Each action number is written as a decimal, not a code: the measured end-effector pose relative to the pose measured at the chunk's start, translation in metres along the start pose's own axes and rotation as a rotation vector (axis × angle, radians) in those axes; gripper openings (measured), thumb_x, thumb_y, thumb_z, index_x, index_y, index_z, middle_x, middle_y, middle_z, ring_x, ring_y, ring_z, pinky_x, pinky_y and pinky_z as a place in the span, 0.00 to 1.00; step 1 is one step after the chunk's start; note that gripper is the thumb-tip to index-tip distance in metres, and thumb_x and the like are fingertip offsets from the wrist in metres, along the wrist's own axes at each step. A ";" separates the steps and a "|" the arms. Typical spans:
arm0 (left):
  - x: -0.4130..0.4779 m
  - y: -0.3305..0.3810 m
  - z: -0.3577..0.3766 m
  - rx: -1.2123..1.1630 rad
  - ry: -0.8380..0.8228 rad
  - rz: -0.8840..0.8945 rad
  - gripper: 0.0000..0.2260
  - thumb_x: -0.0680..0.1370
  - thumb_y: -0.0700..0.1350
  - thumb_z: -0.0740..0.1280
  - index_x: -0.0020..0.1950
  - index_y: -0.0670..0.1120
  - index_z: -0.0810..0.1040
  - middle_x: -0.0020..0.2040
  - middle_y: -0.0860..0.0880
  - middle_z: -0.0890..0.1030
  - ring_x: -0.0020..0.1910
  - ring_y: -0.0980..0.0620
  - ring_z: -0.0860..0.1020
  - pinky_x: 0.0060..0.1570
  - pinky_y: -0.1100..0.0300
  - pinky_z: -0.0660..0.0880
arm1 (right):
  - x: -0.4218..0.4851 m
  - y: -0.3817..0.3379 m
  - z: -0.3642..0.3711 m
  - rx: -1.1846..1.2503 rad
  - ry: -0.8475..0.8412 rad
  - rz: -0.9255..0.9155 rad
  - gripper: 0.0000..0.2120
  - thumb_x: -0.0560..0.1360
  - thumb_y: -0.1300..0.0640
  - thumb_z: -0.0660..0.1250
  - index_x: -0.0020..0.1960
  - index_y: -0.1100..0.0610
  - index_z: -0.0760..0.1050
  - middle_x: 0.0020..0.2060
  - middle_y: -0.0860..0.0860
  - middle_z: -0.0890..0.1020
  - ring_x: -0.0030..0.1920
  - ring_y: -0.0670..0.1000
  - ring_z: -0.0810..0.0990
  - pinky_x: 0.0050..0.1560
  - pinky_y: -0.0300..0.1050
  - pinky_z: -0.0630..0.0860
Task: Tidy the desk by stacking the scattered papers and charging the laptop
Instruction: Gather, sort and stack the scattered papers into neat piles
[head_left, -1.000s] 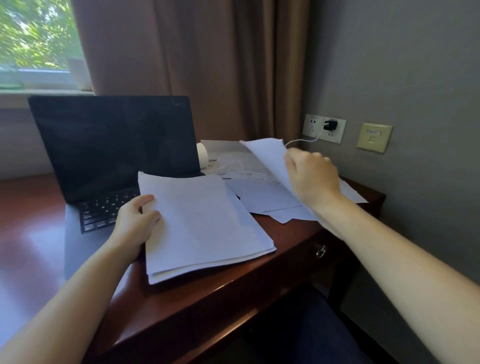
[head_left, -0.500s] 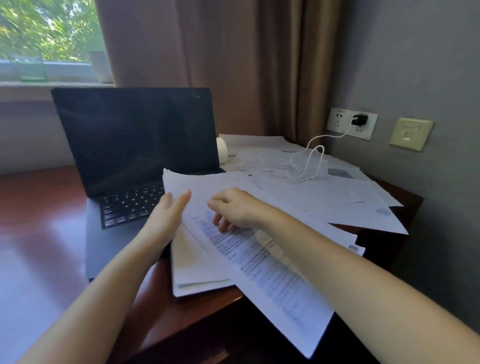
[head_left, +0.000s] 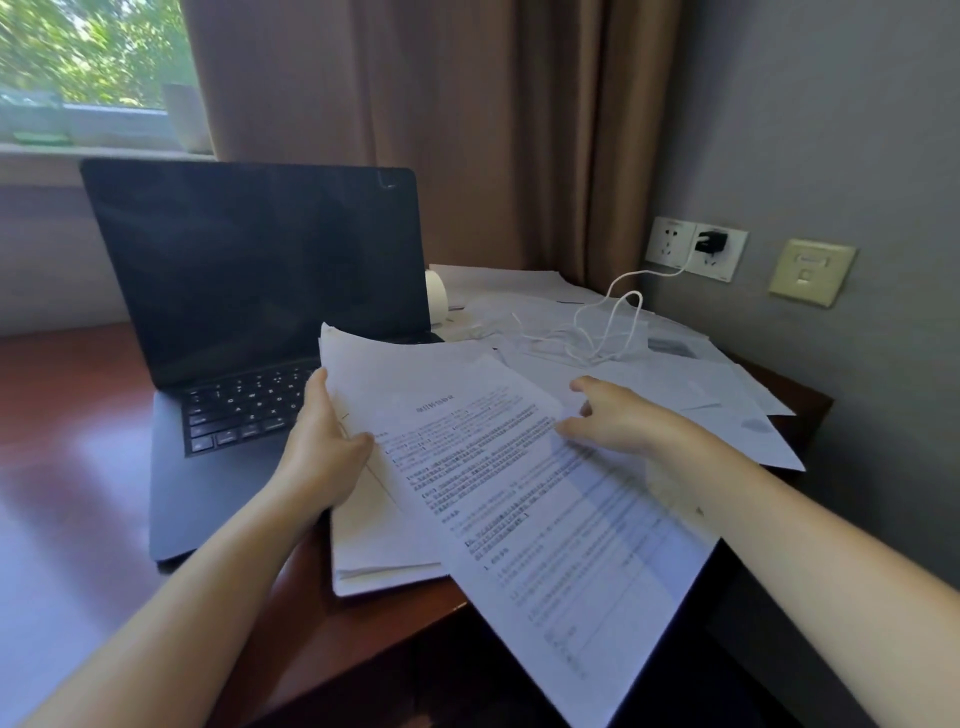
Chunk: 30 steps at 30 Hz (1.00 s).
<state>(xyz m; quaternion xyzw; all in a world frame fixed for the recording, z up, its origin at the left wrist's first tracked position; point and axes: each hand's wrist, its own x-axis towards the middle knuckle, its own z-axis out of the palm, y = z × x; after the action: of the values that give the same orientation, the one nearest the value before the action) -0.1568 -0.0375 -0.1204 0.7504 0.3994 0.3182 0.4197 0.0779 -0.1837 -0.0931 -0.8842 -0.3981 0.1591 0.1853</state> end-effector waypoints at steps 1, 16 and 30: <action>0.000 0.000 0.001 -0.023 0.001 -0.009 0.31 0.76 0.32 0.61 0.75 0.49 0.54 0.58 0.50 0.73 0.56 0.47 0.73 0.51 0.57 0.69 | 0.000 0.001 0.001 0.001 0.006 0.009 0.34 0.75 0.49 0.67 0.75 0.56 0.57 0.69 0.55 0.69 0.65 0.56 0.71 0.59 0.43 0.67; 0.003 -0.003 0.002 -0.088 0.034 -0.106 0.31 0.80 0.38 0.57 0.79 0.49 0.46 0.61 0.51 0.72 0.49 0.49 0.77 0.41 0.57 0.74 | -0.009 0.005 0.010 0.227 0.049 -0.126 0.04 0.76 0.56 0.67 0.47 0.57 0.75 0.50 0.54 0.80 0.49 0.52 0.78 0.43 0.40 0.72; 0.004 -0.001 0.003 -0.102 0.021 -0.146 0.24 0.79 0.38 0.58 0.74 0.48 0.58 0.55 0.53 0.76 0.48 0.47 0.78 0.41 0.55 0.75 | 0.008 -0.002 0.016 0.438 0.384 -0.264 0.04 0.77 0.62 0.62 0.49 0.54 0.73 0.37 0.50 0.74 0.39 0.49 0.72 0.37 0.37 0.69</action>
<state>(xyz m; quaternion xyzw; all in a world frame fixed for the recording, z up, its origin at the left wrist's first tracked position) -0.1531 -0.0351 -0.1223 0.6937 0.4407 0.3143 0.4752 0.0750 -0.1726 -0.1069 -0.7779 -0.4236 0.0456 0.4620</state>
